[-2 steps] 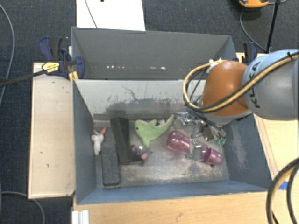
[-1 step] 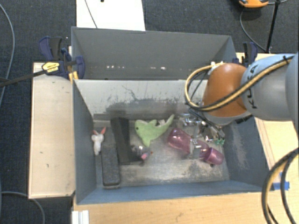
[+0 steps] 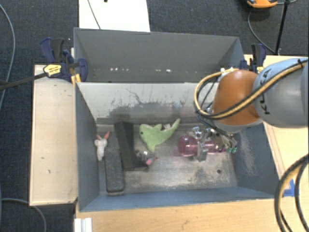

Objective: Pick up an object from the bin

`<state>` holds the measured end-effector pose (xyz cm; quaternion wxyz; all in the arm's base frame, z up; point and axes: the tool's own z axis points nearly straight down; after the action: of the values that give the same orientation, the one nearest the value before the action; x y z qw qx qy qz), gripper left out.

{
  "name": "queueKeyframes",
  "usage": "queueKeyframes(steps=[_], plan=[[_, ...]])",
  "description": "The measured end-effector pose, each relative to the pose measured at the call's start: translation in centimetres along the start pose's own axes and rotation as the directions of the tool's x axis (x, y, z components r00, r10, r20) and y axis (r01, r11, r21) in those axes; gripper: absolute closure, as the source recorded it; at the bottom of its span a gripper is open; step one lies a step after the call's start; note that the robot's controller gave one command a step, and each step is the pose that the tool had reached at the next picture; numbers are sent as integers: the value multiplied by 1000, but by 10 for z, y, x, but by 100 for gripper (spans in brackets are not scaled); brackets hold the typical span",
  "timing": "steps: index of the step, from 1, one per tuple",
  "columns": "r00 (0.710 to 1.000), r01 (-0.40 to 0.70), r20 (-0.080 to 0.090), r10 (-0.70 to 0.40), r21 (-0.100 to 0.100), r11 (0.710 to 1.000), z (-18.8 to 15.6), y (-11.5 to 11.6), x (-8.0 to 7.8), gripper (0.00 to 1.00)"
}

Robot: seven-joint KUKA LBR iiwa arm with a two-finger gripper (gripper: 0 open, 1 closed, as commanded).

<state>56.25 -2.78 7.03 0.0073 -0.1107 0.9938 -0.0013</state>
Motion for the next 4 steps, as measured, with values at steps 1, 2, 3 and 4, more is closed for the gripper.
queueKeyframes(steps=[1,2,3,4], plan=[[1000,0,0,0,0,1000,0,0,0,100],[1000,1,0,-1,0,1000,0,0,0,100],[1000,1,-3,-1,-1,1000,-5,0,1,100],[1000,1,-6,-1,-2,1000,-22,1,2,100]])
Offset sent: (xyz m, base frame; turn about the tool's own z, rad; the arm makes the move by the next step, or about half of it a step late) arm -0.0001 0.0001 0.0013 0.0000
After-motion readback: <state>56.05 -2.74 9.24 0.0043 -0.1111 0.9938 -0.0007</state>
